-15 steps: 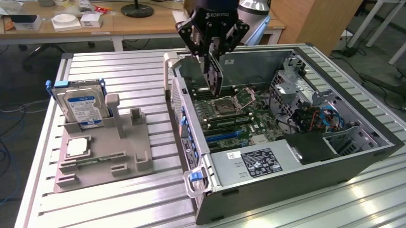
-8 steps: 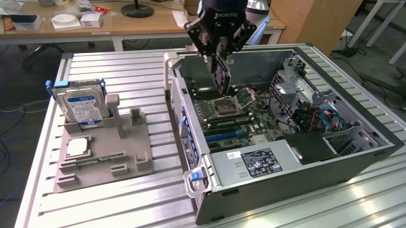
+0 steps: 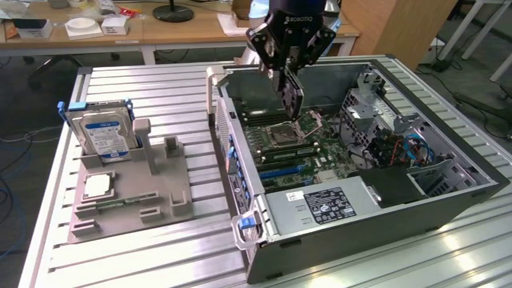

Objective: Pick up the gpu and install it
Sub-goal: 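Pick up the gpu and move the gpu toward the slot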

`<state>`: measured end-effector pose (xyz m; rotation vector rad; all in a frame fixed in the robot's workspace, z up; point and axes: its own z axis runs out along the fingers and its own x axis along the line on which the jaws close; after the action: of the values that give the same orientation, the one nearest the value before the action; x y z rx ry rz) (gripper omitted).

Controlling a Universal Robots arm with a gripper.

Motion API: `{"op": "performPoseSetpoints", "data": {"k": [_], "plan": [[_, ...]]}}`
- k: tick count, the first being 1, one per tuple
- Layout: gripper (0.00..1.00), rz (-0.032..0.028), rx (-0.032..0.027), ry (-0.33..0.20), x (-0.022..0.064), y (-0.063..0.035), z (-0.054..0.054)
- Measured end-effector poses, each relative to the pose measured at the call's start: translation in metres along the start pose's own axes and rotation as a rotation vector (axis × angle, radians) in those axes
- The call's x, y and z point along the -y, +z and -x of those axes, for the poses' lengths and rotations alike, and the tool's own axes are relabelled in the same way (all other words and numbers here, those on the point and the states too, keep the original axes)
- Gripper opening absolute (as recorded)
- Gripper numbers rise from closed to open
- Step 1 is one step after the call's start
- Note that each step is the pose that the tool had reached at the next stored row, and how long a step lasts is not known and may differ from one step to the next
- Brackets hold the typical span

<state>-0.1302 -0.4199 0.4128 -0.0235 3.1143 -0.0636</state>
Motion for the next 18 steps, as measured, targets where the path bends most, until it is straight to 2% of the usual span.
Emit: {"op": "performPoseSetpoints", "data": {"k": [18], "plan": [[0.27, 0.0, 0.0027, 0.0, 0.0006, 0.0016, 0.042]]}}
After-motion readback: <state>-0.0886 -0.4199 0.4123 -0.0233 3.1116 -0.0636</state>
